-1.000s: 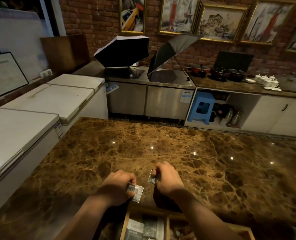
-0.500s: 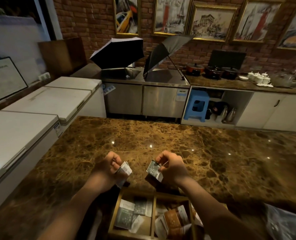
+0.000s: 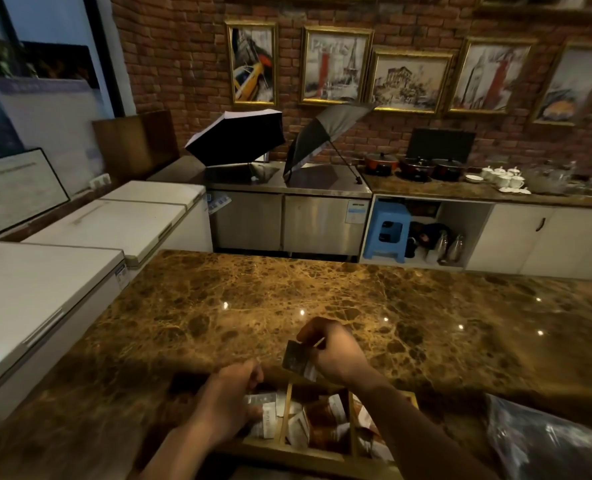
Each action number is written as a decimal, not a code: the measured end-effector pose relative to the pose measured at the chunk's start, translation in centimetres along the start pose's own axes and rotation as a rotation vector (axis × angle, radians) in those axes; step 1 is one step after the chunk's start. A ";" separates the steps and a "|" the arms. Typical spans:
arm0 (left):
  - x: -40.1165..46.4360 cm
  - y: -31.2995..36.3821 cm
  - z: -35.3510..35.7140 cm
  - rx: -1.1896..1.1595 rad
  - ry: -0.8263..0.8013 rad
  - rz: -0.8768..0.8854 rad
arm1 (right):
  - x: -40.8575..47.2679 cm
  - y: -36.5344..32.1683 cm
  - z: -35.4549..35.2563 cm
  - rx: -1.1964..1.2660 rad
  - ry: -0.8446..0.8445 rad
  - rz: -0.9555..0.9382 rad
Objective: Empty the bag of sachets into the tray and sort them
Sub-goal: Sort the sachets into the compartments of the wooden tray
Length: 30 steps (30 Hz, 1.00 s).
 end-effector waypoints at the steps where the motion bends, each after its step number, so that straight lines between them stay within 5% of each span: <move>1: -0.2 0.7 -0.5 0.012 0.043 0.014 | -0.4 -0.1 -0.4 0.016 -0.010 0.008; 9: -1.9 1.8 -3.6 -0.024 0.278 0.007 | -4.5 -2.2 1.2 -0.067 -0.183 -0.069; 15: -2.7 3.1 -6.2 0.016 0.351 0.094 | -4.9 -1.0 -2.1 -0.319 -0.010 -0.102; 22: -2.7 8.5 -1.5 0.186 0.072 0.290 | -8.4 4.0 -5.9 -0.428 0.072 -0.118; 30: -2.9 10.4 4.7 0.265 -0.205 0.374 | -11.1 6.6 -3.6 -0.615 -0.194 -0.099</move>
Point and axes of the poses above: each hand's wrist, its own x-axis towards the middle knuckle, its own z-axis out of the palm, y = z × x, the point moved 8 cm from there along x, towards the middle knuckle, and after that the axes turned 5 degrees about z, right-handed, at the moved point
